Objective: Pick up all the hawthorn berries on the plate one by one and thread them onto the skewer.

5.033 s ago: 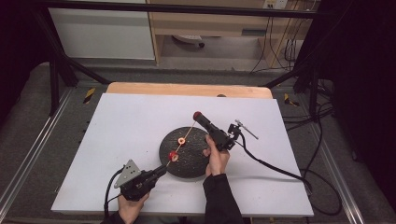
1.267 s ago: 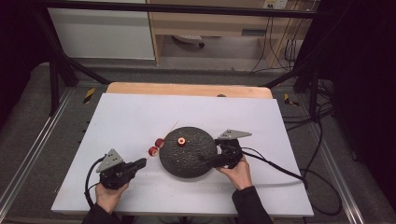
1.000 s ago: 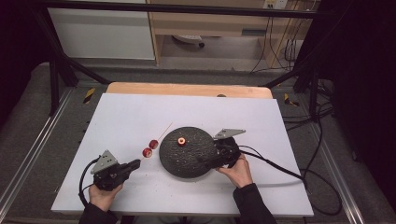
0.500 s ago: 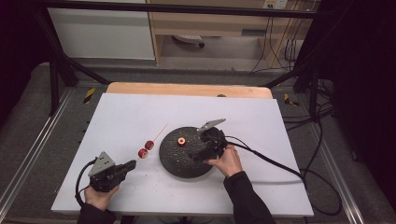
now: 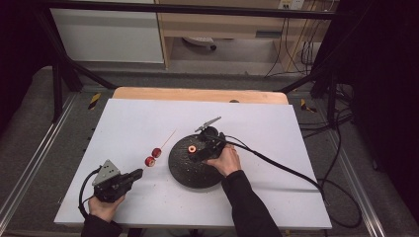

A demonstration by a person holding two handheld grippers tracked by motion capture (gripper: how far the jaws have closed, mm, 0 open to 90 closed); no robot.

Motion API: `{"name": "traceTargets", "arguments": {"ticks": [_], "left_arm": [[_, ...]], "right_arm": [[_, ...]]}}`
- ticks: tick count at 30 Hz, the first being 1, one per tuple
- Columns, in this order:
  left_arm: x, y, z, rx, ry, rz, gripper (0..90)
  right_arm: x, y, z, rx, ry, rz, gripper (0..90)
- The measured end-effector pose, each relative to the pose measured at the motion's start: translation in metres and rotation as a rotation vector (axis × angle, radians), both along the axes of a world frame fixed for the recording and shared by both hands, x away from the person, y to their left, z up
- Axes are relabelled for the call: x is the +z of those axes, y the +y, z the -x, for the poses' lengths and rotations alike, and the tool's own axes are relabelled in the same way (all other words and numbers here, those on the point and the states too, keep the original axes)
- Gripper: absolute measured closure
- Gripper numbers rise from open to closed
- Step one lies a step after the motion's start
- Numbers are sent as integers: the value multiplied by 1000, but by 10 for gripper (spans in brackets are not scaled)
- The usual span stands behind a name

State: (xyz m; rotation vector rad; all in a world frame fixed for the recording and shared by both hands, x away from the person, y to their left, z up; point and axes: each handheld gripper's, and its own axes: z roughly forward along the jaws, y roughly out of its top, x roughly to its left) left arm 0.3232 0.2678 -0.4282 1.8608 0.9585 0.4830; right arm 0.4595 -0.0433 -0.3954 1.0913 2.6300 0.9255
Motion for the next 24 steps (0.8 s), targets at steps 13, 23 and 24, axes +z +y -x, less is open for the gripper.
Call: {"name": "traceTargets", "arguments": {"ticks": [13,23,24], "left_arm": [[-1,2,-2,3,11,8,882],[-1,1,-2,-1,11,8,882],[-2,1,-2,-2,13,8,882]], "right_arm": [[-14,22,-26,-84,106,8,291],[-20,24,-30,-111,135,-13,457],[-20,24,-30,-113,137,-16,472]]}}
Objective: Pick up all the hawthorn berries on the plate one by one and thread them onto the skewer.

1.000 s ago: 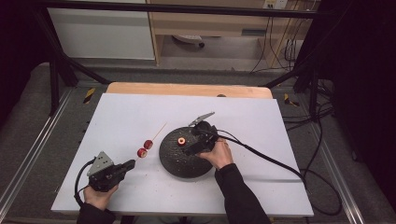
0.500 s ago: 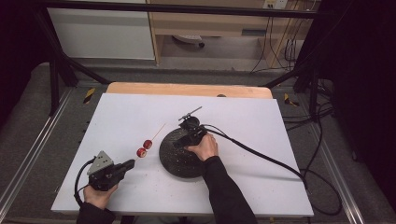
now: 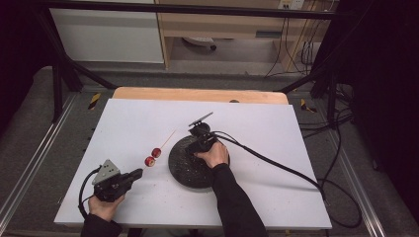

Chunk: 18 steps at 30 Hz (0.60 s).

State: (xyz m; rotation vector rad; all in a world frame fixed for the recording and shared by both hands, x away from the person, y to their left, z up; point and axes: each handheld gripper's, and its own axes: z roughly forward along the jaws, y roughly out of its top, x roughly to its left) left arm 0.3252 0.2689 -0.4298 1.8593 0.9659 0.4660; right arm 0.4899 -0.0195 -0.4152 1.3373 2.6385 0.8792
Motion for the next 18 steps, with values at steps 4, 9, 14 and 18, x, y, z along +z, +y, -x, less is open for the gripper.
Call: {"name": "traceTargets", "arguments": {"ticks": [4,9,14,18], "left_arm": [[0,0,0,0,-2,0,882],[0,0,0,1,-2,0,882],[0,0,0,0,-4,0,882],[0,0,0,1,-4,-1,882]], "right_arm": [[-2,0,-1,-1,14,-7,531],[-4,1,-3,-9,27,-3,574],[-4,0,-4,-8,30,-4,607],[-4,-1,-5,-10,39,2,613]]}}
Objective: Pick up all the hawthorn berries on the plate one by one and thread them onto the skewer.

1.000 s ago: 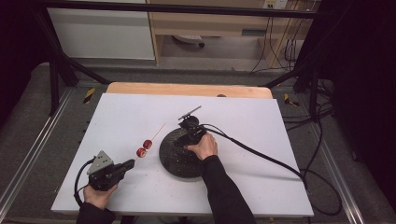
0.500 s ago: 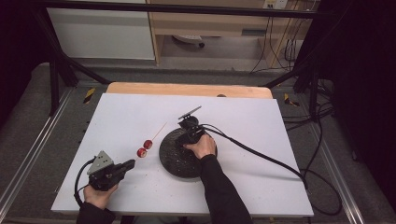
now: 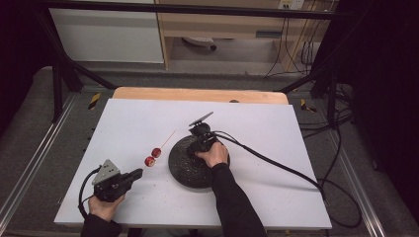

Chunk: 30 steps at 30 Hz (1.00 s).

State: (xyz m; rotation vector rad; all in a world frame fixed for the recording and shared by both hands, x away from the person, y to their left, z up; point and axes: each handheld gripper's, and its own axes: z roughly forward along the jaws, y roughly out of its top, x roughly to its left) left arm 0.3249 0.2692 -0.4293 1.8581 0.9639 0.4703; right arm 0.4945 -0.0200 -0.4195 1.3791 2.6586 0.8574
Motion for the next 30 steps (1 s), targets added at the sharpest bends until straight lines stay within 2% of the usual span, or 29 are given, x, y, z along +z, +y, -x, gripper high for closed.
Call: {"name": "traceTargets", "arguments": {"ticks": [7,13,19,30], "left_arm": [[0,0,0,0,-1,1,882],[0,0,0,-1,-2,2,882],[0,-1,1,-3,-1,4,882],[0,-4,1,-15,2,-1,882]], "right_arm": [[0,0,-1,-3,15,1,621],[2,-1,-1,5,8,-9,626],[10,-3,3,8,11,-29,627],[28,-14,15,22,-22,-67,627]]}}
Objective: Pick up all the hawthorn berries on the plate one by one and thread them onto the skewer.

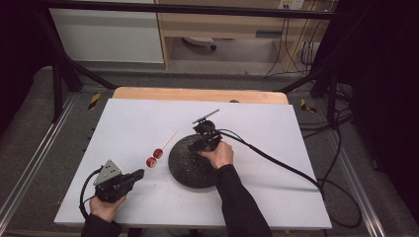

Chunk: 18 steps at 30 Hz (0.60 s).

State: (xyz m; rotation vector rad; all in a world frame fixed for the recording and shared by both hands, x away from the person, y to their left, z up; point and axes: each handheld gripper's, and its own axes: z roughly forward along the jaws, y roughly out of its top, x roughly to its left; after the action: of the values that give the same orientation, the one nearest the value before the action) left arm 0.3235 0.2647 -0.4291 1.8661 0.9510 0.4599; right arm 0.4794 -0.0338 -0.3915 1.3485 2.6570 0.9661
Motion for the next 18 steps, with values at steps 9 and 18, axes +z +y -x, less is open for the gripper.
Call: {"name": "traceTargets", "arguments": {"ticks": [9,18], "left_arm": [[0,-2,1,-6,-5,0,882],[0,-2,1,-10,-7,1,882]], "right_arm": [[7,-18,12,-1,-24,-49,627],[9,-34,23,0,-41,-88,628]]}}
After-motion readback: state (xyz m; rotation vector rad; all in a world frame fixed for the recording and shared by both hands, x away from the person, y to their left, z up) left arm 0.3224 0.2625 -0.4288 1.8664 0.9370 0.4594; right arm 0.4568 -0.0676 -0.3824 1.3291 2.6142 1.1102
